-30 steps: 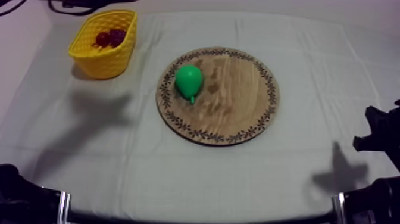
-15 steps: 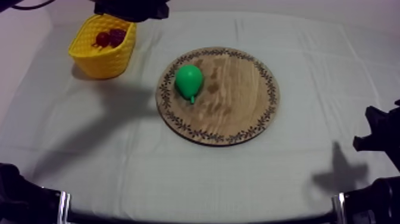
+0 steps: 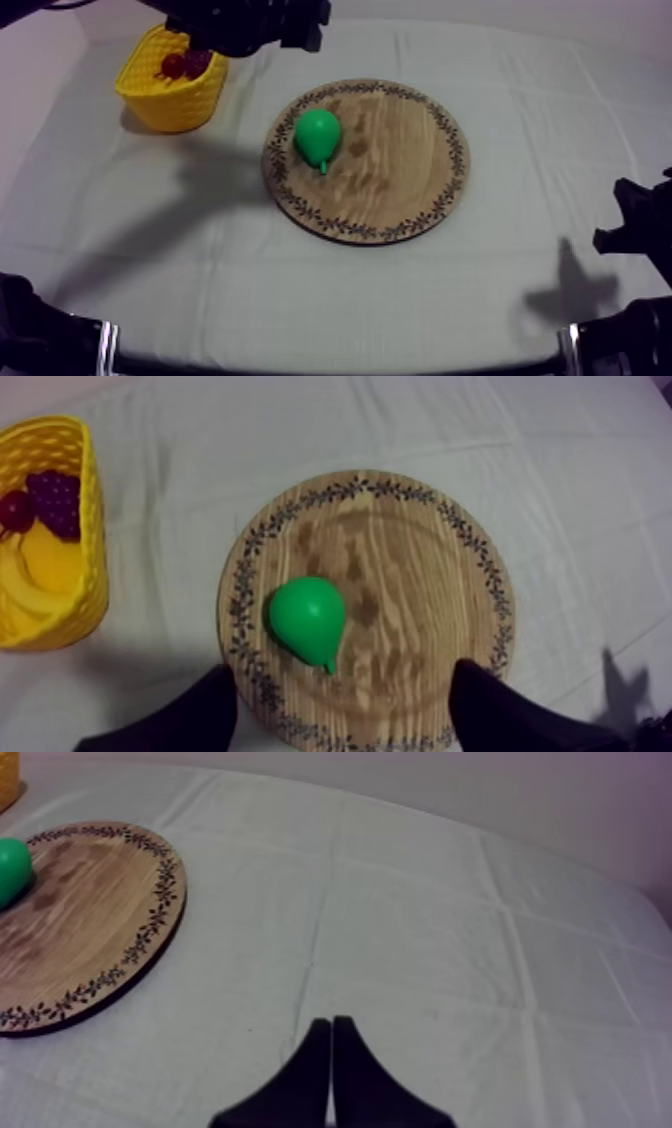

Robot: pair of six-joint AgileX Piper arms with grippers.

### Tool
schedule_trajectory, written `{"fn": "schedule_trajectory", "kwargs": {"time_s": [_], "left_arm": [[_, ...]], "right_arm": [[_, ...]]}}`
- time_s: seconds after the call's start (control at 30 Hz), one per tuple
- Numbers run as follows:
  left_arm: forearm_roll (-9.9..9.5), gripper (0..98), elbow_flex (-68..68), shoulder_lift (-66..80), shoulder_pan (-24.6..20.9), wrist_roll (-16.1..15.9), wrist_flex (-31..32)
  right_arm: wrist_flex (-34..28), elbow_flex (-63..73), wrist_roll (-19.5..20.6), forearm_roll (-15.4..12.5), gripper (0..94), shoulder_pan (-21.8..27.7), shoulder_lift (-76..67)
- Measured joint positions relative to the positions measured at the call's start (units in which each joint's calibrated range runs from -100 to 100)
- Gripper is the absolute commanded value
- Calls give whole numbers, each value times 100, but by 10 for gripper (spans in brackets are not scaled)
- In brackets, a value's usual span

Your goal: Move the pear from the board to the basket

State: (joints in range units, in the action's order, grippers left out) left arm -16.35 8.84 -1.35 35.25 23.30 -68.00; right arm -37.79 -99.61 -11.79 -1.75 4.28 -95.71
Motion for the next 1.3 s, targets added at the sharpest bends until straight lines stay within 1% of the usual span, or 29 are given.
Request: {"fn": "schedule_trajectory", "kwargs": {"time_s": [0.07, 0.17, 0.47, 0.67, 0.83, 1.03, 1.3], "left_arm": [[7, 910, 0, -8, -11, -7, -19], [28, 937, -9, -28, -42, -28, -59], [28, 953, -156, -197, -78, 66, -149], [40, 952, -361, -604, -85, 219, -385], [116, 944, -468, -1152, -106, 347, -463], [184, 913, -534, -1840, -124, 482, -317], [262, 880, -971, -2843, -194, 677, -177]], "right_arm": [[0, 0, 0, 0, 5, 0, 0], [0, 0, 0, 0, 5, 0, 0], [7, 0, 0, 0, 5, 0, 0], [7, 0, 0, 0, 5, 0, 0], [7, 0, 0, 0, 5, 0, 0], [8, 0, 0, 0, 5, 0, 0], [8, 0, 0, 0, 5, 0, 0]]}}
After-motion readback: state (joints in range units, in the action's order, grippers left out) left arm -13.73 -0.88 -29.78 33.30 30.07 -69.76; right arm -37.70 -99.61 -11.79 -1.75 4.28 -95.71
